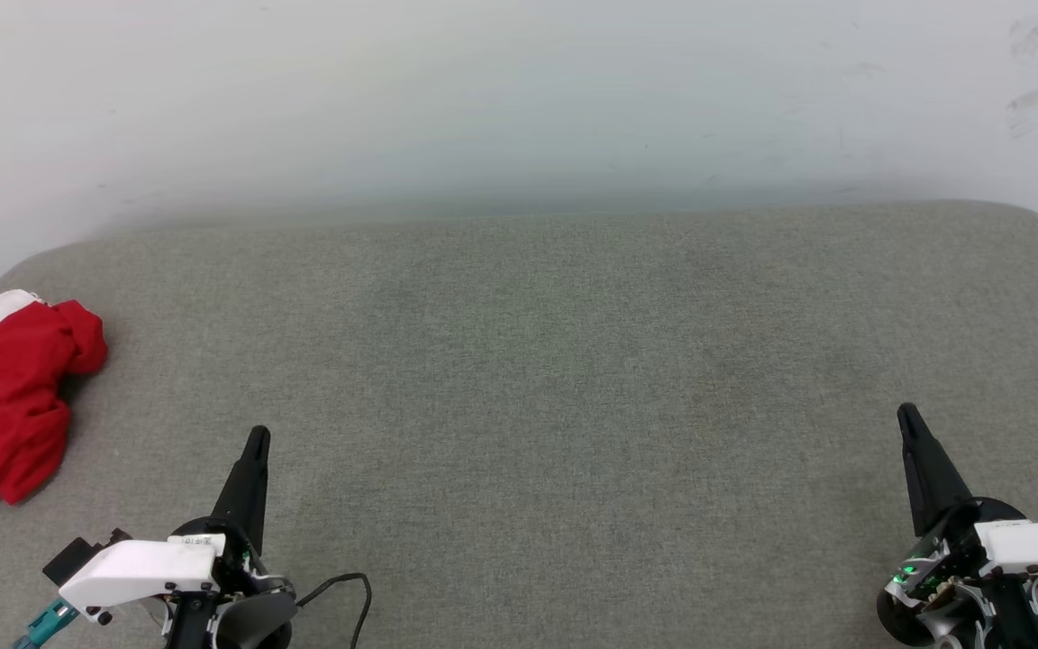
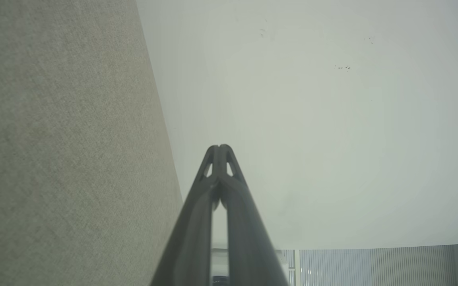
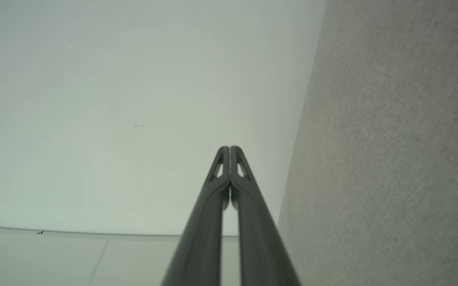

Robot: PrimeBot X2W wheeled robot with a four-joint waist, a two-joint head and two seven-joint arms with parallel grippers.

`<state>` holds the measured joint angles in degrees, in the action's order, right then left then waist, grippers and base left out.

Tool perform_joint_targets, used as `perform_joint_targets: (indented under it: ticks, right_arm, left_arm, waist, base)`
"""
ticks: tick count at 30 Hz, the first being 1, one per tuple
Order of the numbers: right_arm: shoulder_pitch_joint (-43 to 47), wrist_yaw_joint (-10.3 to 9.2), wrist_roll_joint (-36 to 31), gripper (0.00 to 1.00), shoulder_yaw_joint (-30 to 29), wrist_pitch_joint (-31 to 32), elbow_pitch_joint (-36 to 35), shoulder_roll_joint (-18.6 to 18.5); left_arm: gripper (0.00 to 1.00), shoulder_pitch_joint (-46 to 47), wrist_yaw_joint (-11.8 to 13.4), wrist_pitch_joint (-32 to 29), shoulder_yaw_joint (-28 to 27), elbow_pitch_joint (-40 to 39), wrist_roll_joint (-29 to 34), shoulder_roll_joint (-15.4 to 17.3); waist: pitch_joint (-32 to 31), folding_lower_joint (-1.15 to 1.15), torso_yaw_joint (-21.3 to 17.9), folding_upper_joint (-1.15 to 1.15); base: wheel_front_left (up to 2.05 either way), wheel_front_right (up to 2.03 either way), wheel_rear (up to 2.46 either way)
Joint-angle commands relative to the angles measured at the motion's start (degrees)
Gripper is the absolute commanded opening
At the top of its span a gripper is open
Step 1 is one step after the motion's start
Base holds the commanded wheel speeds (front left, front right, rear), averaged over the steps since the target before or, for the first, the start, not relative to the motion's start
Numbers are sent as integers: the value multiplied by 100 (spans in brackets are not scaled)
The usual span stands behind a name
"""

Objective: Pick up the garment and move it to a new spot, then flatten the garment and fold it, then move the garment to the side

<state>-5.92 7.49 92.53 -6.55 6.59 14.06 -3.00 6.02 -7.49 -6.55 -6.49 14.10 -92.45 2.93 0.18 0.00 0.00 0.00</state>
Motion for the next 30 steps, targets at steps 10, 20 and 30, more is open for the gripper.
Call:
perform_joint_targets:
  ticks: [10, 20, 30]
  right_arm:
    - [-66, 0, -34, 0, -5, 13, 5, 18]
    - [82, 0, -15, 100, 18, -28, 78, 4]
    - [139, 0, -628, 100, -48, -319, -74, 5]
  left_arm:
    - [0, 54, -12, -19, -19, 3, 18, -4]
    - [100, -67, 0, 28, 23, 67, 13, -13]
    - [100, -103, 98, 319, -101, -193, 689, -11]
  waist:
    - [0, 0, 0, 0]
    - [1, 0, 0, 0]
    - [15, 0, -8, 0]
  base:
    - [0, 0, 0]
    - [0, 0, 0]
    - [0, 0, 0]
